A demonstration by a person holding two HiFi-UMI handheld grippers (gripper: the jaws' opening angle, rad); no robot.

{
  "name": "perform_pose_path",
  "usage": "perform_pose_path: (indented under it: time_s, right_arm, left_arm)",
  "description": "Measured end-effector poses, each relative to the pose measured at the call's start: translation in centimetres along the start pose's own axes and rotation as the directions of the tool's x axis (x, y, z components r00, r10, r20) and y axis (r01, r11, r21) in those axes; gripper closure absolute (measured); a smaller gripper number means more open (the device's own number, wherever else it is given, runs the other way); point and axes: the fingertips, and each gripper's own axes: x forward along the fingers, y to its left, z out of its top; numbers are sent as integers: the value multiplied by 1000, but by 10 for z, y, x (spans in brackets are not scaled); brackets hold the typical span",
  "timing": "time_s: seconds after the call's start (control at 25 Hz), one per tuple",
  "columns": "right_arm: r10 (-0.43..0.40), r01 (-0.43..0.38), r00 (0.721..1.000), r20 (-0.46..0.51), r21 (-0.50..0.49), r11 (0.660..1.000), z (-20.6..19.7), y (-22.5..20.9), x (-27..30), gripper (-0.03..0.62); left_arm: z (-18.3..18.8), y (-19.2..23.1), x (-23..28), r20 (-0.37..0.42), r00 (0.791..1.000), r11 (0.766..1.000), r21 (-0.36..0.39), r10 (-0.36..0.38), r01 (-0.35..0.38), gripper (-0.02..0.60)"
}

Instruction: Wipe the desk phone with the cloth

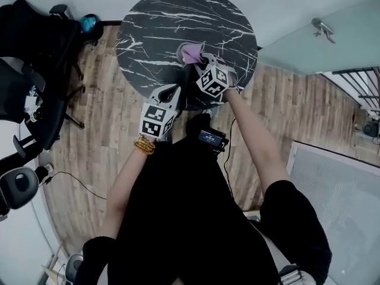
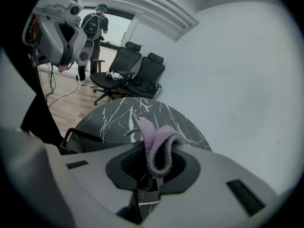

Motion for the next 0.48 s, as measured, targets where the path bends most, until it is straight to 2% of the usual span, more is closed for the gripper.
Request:
perform_pose_path:
  time_s: [0.08,0.2,0.32,0.48]
  right_arm:
    - [19,-19,1000,-22,-14,1000,-5,4,11,539]
    - [79,-78,995,-56,16,997,-14,16,26,539]
    - [131,-124,988,-88,78,989,-25,30,36,539]
    - [157,-135,982,-102,193,972,-34,40,43,539]
  left_arm:
    - [3,-4,3,-1,1000,1000,2,-7,7,568]
    - [6,-12,6,7,1000,1000,26,-18,18,568]
    - [7,-15,8,12,1000,999,53,-5,5,569]
    - [14,-12,10,26,1000,999,53,10,-11,569]
